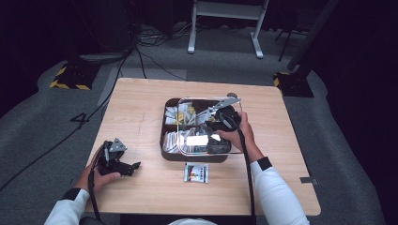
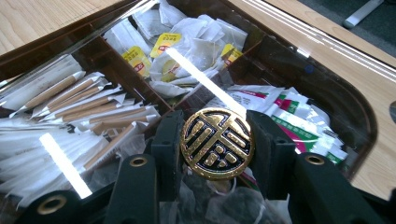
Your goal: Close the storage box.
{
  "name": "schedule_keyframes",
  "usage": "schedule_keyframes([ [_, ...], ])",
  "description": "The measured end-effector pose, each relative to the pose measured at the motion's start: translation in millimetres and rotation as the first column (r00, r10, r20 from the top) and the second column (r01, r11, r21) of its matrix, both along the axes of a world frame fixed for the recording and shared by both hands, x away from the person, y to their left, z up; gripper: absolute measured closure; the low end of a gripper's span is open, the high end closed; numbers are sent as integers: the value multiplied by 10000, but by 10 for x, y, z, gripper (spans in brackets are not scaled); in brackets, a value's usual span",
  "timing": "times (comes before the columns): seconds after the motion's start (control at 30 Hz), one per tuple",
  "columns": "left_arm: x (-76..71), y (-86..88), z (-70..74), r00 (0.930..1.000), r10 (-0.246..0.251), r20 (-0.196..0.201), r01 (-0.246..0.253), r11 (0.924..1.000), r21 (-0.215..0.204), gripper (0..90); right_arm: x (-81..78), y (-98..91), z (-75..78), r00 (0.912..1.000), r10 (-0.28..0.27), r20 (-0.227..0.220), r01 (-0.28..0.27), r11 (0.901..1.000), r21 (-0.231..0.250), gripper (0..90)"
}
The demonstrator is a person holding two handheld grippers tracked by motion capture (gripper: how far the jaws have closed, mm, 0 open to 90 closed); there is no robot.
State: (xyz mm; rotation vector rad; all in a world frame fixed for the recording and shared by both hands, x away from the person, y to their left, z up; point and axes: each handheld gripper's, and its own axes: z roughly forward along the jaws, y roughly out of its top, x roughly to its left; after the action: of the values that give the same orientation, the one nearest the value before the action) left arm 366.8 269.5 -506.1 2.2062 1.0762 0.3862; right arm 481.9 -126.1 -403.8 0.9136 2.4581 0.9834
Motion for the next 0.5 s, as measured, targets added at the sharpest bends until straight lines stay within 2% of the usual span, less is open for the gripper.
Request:
schedule_keyframes([
  [0.2, 0, 0, -1, 10000, -3, 3, 3, 10000, -12, 5, 59, 90, -54, 9999, -78, -116, 80, 9997, 212, 590],
  [0.37, 0, 0, -1, 10000, -3, 3, 3, 10000, -11, 5, 93, 192, -118, 9998, -73, -191, 74, 10000, 50, 590],
  [0.5, 0, 0, -1, 10000, -2, 2, 2, 10000, -10, 5, 108, 262, -143, 9996, -62, -265, 66, 9999, 160, 590],
])
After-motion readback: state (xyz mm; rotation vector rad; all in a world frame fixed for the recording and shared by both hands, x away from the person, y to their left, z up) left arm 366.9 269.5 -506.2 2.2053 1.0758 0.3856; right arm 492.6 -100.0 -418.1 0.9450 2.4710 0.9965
